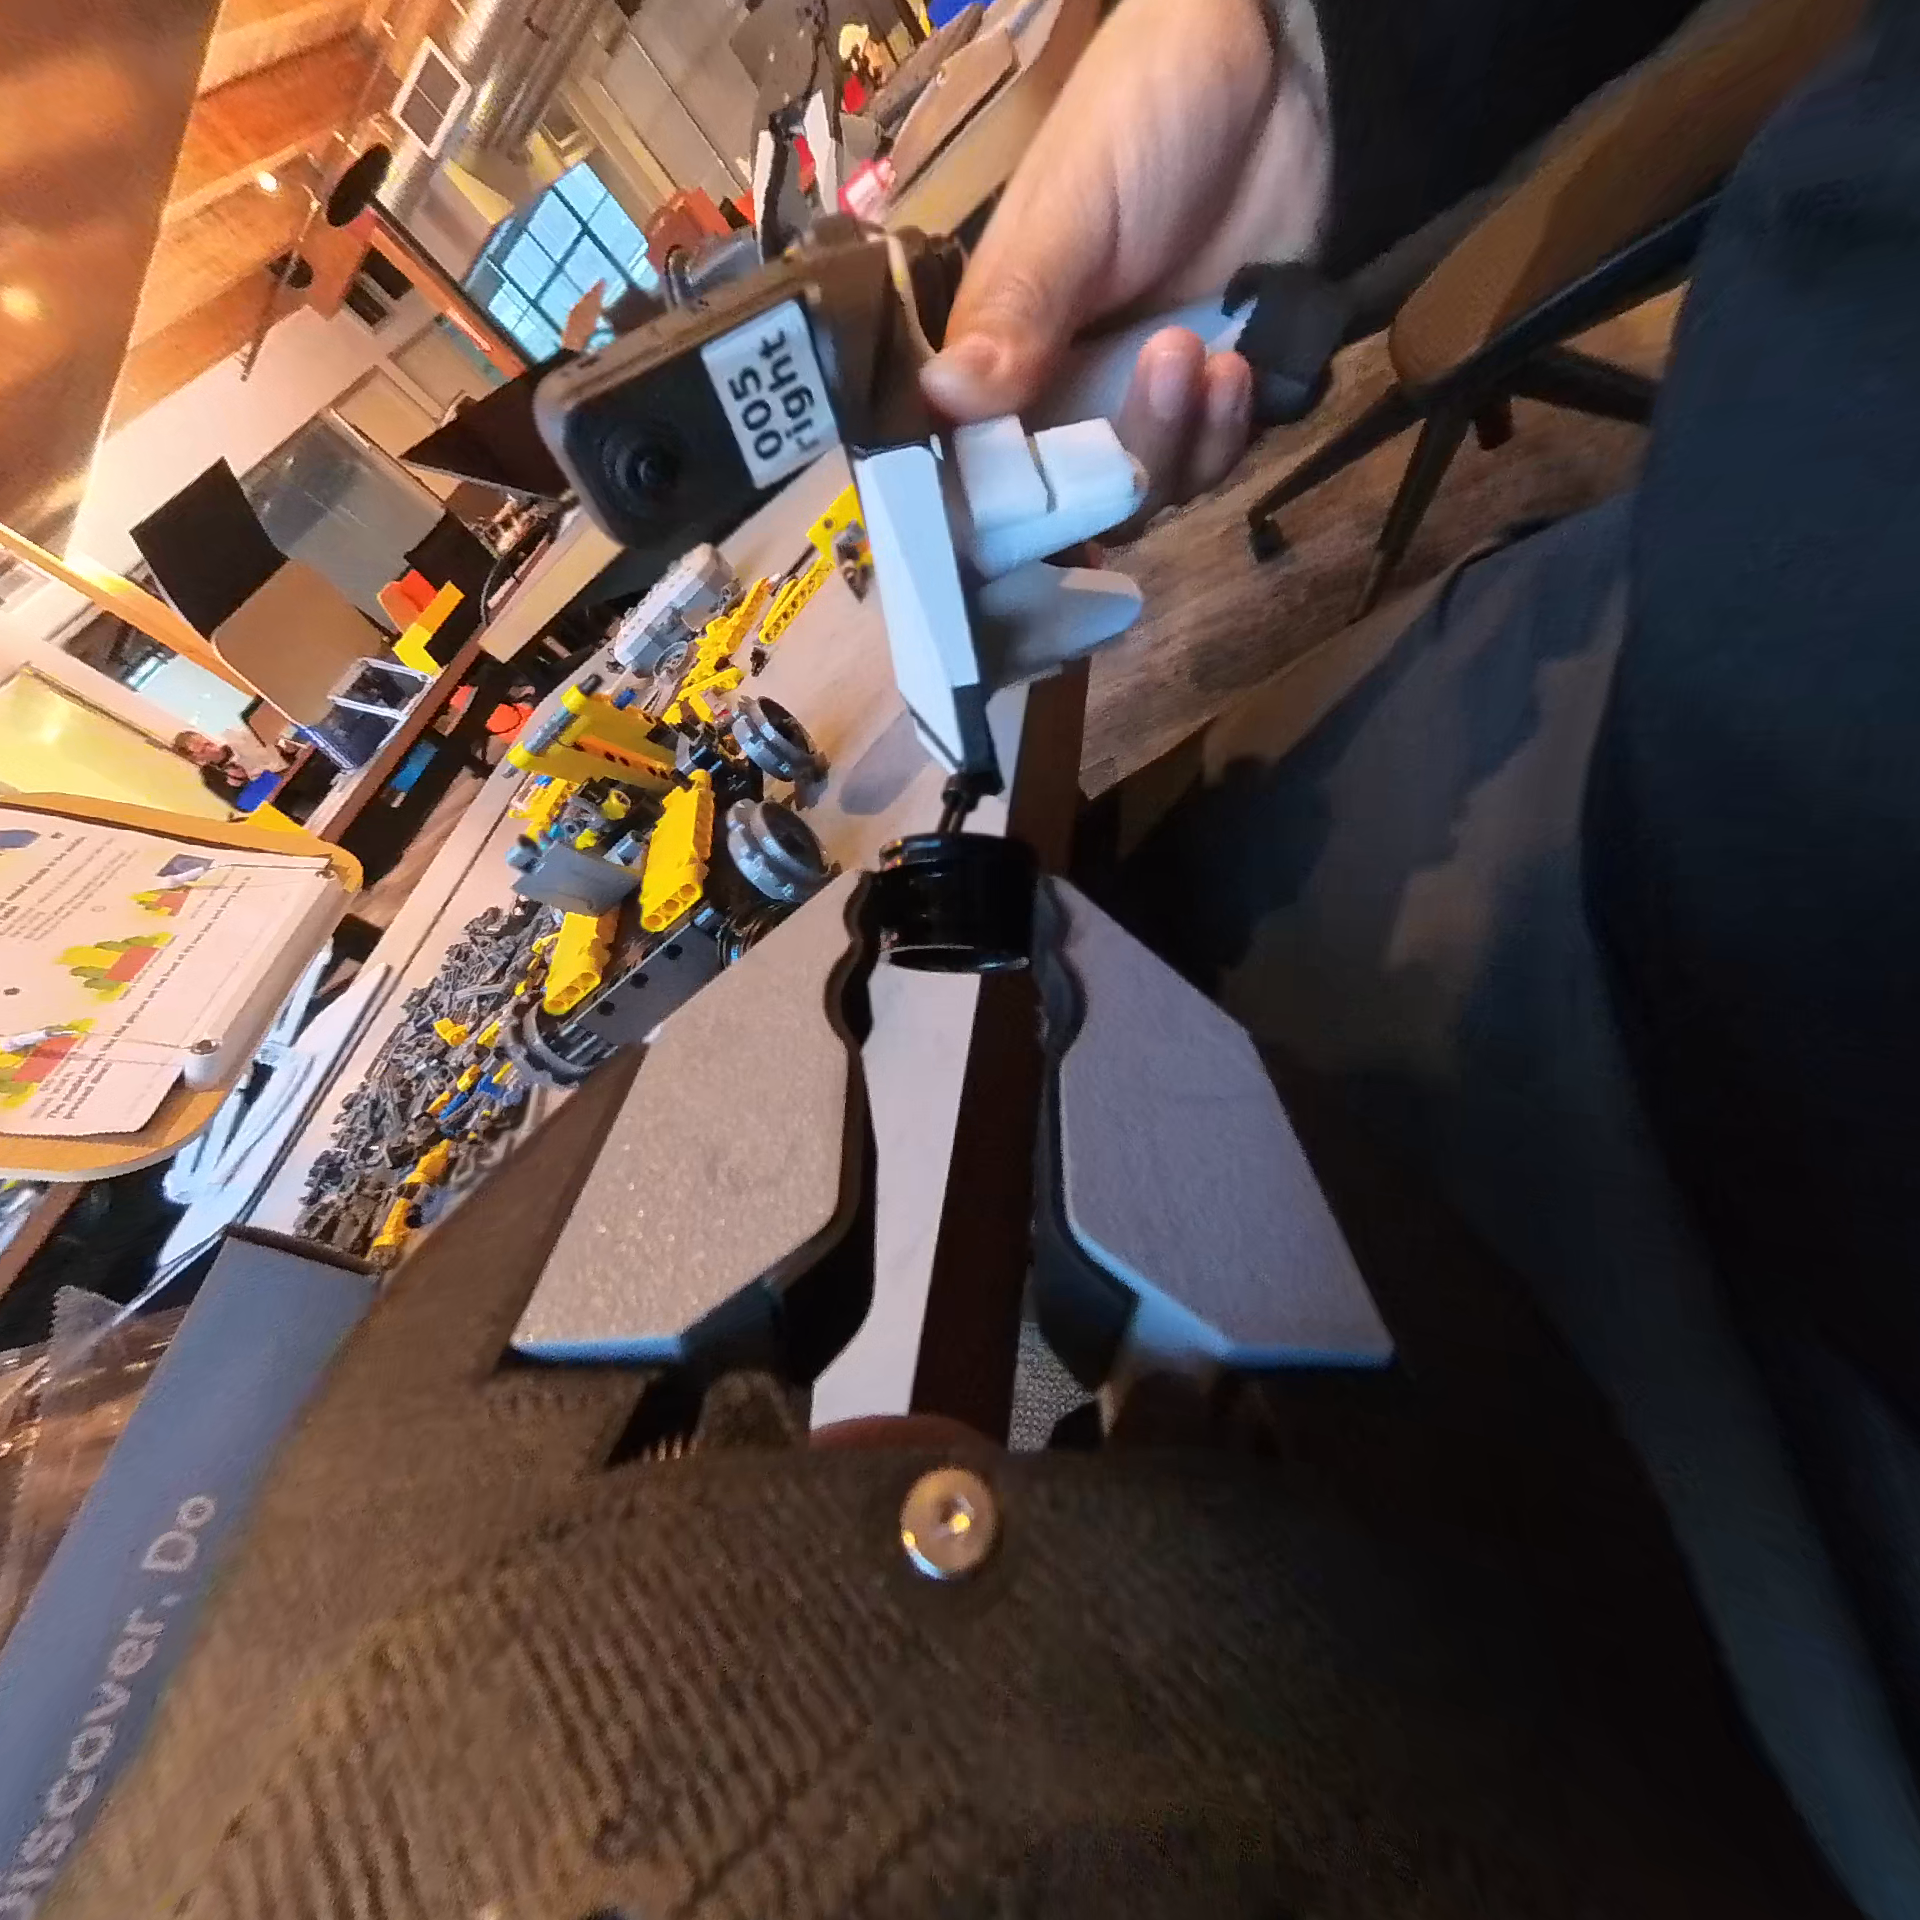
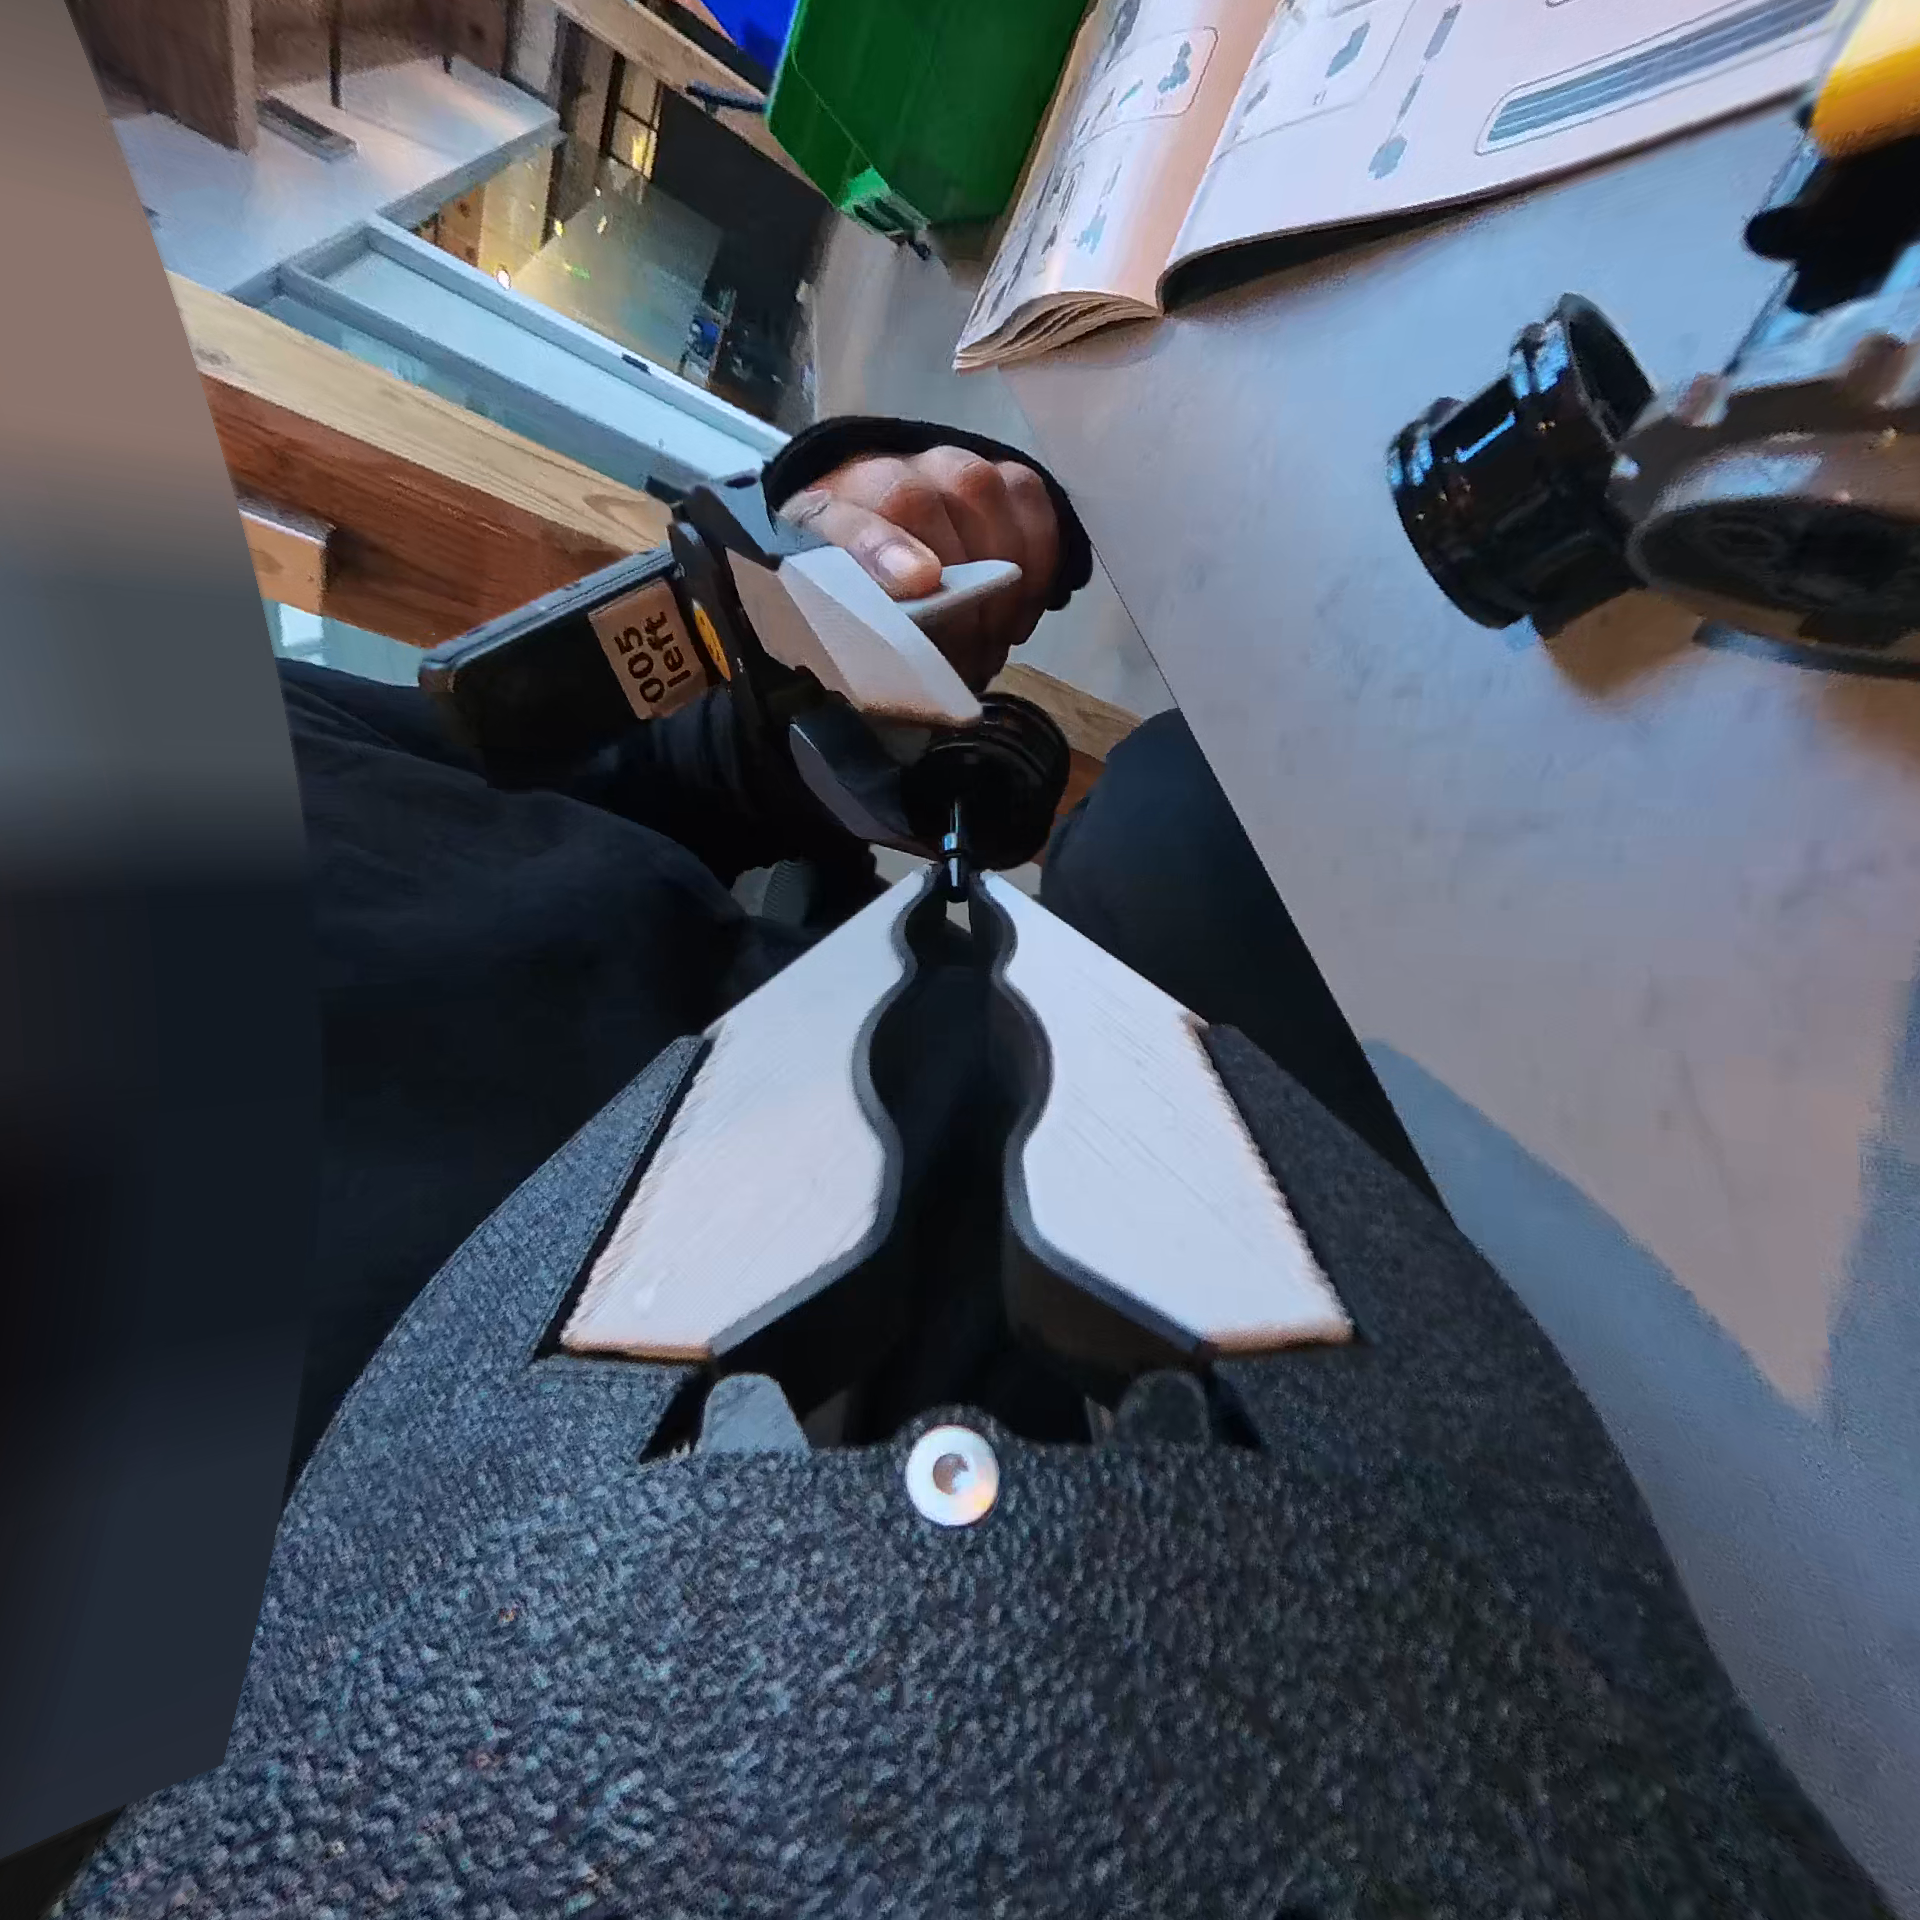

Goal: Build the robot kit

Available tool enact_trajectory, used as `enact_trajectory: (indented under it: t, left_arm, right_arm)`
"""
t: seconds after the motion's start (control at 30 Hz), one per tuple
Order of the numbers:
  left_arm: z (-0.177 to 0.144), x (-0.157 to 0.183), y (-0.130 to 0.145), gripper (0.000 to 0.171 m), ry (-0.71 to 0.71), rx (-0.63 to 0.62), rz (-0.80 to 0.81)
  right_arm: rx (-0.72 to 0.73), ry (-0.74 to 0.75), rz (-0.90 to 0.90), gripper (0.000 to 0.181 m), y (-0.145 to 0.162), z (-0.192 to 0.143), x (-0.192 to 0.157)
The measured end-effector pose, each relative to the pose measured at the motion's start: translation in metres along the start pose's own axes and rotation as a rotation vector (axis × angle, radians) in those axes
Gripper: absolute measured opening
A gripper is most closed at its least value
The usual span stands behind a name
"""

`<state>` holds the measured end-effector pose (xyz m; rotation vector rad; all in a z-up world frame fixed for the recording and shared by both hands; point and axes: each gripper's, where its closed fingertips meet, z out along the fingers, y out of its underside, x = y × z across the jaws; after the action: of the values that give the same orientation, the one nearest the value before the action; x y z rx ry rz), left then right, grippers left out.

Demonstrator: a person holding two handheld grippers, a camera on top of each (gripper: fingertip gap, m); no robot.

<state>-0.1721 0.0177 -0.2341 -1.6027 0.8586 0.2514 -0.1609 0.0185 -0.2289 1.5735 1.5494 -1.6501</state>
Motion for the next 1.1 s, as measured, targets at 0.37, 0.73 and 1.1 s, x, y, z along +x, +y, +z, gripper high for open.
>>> enact_trajectory:
  t: [0.37, 0.73, 1.1]
  left_arm:
    - [-0.002, -0.006, 0.001, 0.028, -0.03, -0.003, -0.018]
    - [-0.002, -0.006, 0.003, 0.028, -0.03, -0.009, -0.026]
    - [0.002, -0.003, 0.009, 0.028, -0.011, -0.053, -0.012]
  right_arm:
    - [-0.036, 0.043, -0.021, 0.004, -0.005, 0.004, 0.003]
    - [-0.047, 0.062, -0.038, 0.004, -0.006, 0.002, 0.006]
    - [-0.106, 0.108, -0.072, 0.004, -0.004, 0.002, 0.011]
